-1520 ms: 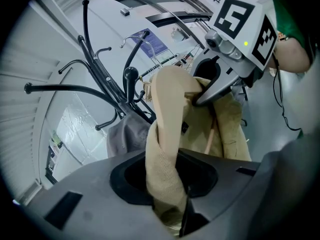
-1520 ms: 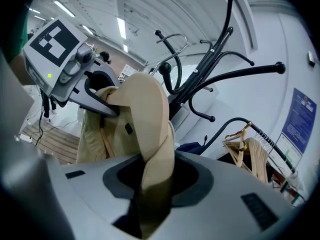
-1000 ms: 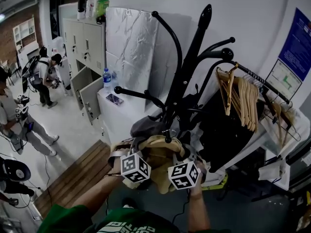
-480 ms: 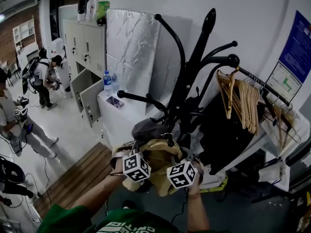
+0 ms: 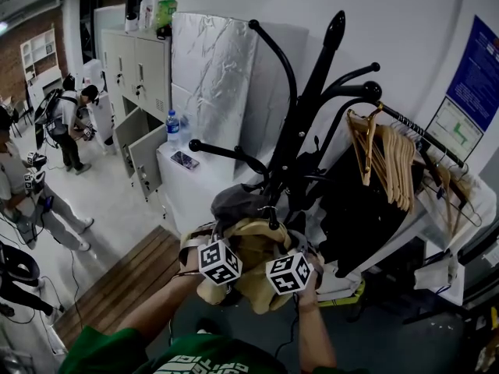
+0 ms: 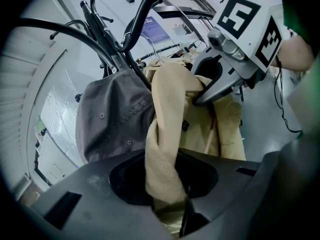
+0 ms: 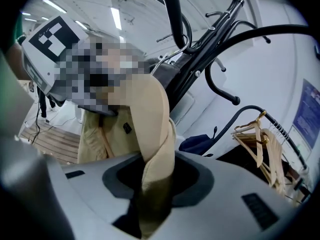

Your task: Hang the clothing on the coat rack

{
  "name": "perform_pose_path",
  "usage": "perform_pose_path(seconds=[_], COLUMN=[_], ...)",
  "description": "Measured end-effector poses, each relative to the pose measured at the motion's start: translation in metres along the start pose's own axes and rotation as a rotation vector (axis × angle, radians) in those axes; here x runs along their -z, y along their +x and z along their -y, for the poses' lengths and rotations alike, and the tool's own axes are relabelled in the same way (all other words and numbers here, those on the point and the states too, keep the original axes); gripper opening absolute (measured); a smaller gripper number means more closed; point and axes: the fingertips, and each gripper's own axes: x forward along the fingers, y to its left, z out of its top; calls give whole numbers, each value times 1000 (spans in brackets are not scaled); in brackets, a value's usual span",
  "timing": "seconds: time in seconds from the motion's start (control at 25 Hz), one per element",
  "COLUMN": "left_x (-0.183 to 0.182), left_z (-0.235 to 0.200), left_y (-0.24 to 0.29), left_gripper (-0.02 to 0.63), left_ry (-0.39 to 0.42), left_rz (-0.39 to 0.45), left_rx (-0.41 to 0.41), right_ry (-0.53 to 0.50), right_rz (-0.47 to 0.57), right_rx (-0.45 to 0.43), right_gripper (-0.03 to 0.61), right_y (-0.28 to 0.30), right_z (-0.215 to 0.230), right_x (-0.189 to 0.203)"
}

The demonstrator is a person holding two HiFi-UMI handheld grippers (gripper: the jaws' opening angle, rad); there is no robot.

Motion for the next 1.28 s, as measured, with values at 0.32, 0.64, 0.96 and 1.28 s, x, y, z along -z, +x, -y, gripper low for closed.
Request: perform_pose_path(seconds=[0.32,0.64,0.96,1.28], left_x=[-6,-11,-14,-20], left_z=[2,8,54,120], left_y=[-18,-55,-83,-117], left_gripper=[169,172,170,107], left_ry=[-17,-45,-94,-143], left_rz=[36,57,63,73], left_rx=[-54,-116,-139,-139], right_ry=[58,69,125,123], right_rz=[37,116,127,105], right_rx=[10,53,3,-33], right_gripper=[178,190,189,119], right_y=[-15,-57,-102,-150], right_z=[-1,-4,-23,-57], right_x=[0,2,39,89])
